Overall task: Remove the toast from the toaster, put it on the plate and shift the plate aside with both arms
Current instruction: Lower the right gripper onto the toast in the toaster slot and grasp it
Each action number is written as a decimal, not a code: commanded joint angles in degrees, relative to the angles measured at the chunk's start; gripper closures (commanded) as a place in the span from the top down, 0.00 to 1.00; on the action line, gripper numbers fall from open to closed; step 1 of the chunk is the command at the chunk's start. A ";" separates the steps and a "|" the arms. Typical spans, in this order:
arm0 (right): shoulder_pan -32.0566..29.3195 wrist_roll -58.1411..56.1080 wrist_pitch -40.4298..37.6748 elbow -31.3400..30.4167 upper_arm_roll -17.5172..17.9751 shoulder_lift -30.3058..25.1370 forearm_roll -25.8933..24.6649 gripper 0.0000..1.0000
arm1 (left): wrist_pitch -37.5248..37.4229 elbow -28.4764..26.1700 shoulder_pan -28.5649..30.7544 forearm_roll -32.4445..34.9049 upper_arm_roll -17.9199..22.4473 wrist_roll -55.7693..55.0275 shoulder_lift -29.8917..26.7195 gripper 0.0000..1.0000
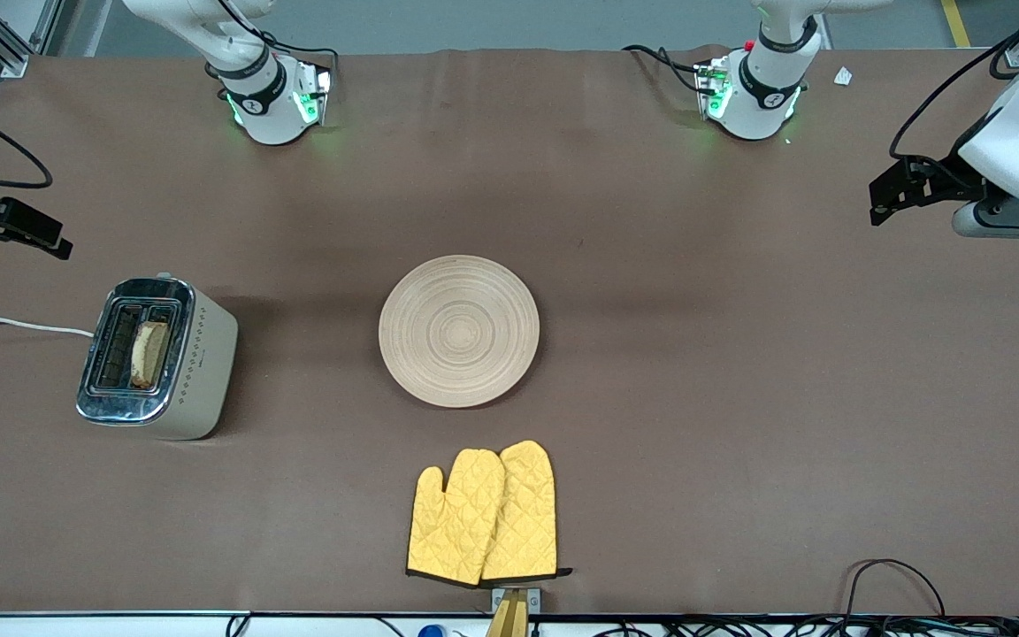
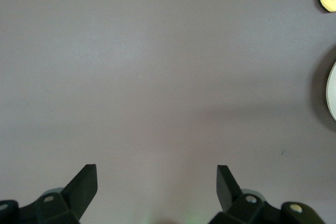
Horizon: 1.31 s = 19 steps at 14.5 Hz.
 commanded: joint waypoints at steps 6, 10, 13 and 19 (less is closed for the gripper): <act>-0.18 -0.18 0.63 -0.08 -0.33 0.93 1.39 1.00 | -1.00 1.63 0.11 0.55 0.17 0.99 0.65 1.00; 0.43 -0.18 3.10 -0.78 -0.24 2.67 1.39 1.00 | -1.00 1.63 0.03 0.55 0.17 0.90 1.44 1.00; 0.52 -0.35 3.45 -0.69 -0.15 6.98 1.39 1.00 | -1.00 1.80 0.11 0.46 0.26 0.99 1.53 1.00; -0.09 -0.53 6.08 -0.69 -0.24 16.03 1.21 1.00 | -1.00 1.71 0.38 0.37 0.26 0.81 1.53 1.00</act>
